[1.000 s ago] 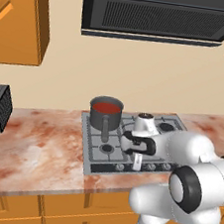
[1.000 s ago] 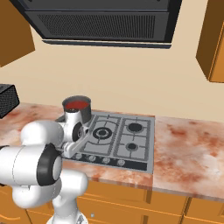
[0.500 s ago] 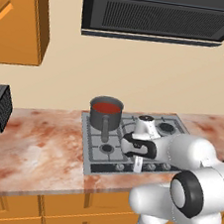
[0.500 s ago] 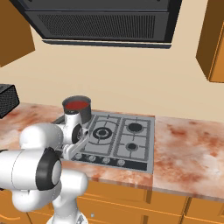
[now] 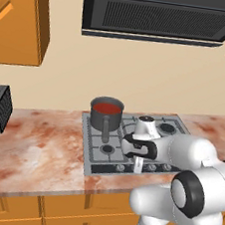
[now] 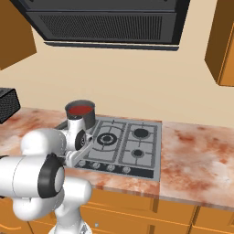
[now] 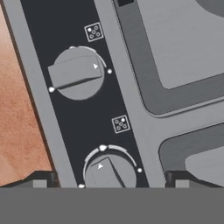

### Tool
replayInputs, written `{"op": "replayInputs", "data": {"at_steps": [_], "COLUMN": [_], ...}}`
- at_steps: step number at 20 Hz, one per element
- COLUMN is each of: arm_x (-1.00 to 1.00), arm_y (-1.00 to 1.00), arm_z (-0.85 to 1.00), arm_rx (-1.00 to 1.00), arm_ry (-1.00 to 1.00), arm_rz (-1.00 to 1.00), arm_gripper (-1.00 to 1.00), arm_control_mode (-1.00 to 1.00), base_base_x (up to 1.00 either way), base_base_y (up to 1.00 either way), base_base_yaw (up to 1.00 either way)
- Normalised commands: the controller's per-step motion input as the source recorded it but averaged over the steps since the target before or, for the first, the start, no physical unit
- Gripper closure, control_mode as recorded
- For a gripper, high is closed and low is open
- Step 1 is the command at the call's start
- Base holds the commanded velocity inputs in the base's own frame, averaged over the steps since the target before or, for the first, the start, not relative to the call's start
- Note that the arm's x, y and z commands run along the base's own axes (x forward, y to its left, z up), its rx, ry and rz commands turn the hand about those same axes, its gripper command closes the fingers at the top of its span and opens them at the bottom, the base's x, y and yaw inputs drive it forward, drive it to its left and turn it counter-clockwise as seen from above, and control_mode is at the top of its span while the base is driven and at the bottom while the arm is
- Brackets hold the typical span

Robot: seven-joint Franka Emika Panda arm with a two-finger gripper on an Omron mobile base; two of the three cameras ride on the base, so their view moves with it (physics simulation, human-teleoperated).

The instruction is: Wait until the marinara sauce is simmered to a deep red color and then turn off the stove.

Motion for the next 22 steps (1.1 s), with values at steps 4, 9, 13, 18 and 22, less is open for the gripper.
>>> {"op": "replayInputs", "data": {"at_steps": [4,9,13,18,22], "arm_x": [0.00,0.00,-0.01,-0.31,-0.25], "arm_y": [0.08,0.04,0.00,0.00,0.00], "arm_z": [-0.13,-0.23,-0.30,-0.28,-0.13], "arm_rx": [0.00,-0.01,-0.01,-0.01,-0.01], "arm_ry": [0.01,0.03,0.04,0.05,0.00], "arm_rz": [0.00,0.00,0.00,0.02,0.03], "arm_gripper": [-1.00,-1.00,-1.00,-1.00,-1.00], "arm_control_mode": [-1.00,-1.00,-1.00,-1.00,-1.00], "base_base_x": [0.00,0.00,0.00,0.00,0.00], "base_base_y": [0.00,0.00,0.00,0.00,0.00], "base_base_yaw": [0.00,0.00,0.00,0.00,0.00]}}
